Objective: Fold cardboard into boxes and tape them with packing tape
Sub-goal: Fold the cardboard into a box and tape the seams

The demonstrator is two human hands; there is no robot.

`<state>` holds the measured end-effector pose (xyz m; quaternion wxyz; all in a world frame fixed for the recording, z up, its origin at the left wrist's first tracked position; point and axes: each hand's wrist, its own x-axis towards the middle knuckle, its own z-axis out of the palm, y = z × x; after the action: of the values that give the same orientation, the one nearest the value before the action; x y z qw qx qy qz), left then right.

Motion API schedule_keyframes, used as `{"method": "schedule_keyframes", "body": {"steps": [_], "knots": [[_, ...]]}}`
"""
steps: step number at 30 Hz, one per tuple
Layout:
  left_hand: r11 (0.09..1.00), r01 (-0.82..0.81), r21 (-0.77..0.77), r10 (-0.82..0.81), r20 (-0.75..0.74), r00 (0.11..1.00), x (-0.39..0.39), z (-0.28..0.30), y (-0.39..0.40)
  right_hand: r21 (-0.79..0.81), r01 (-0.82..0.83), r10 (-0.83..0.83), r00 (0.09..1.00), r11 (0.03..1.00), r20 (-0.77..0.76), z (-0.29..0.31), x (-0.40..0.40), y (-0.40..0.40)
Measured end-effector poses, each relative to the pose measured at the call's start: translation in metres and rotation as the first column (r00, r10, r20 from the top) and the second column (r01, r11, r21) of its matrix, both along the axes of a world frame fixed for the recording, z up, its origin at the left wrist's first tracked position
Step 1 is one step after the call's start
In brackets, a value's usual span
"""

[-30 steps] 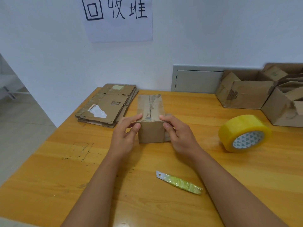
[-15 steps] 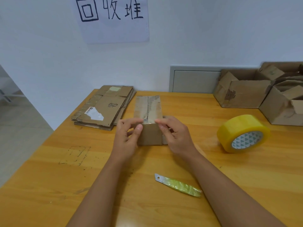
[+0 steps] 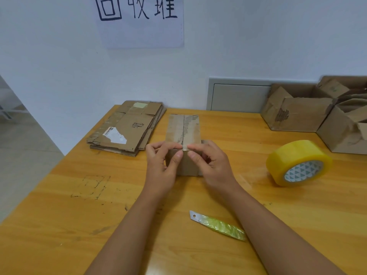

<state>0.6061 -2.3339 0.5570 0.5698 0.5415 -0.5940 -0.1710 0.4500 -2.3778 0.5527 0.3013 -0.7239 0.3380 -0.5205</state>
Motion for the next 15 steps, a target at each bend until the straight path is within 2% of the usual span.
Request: {"method": "schedule_keyframes", "body": {"steps": [6,10,15], "knots": [[0.999,0.017,0.031,-0.016,-0.027,1.0,-0.002,0.001,0.0,0.025,0.001,-0.002,0.999,1.0,0.045,0.003,0.004,0.002],[1.0,-0.014,0.022,0.015,-0.069,0.998,-0.004,0.003,0.0,0.017,-0.019,0.019,1.0,1.0,0.016,0.002,0.0,0.001],[1.0,-0.011,0.013,0.012,-0.044,0.999,-0.003,-0.002,-0.001,0.032,0.001,-0.002,0.999,0.999,0.037,-0.006,-0.009,0.0]]}}
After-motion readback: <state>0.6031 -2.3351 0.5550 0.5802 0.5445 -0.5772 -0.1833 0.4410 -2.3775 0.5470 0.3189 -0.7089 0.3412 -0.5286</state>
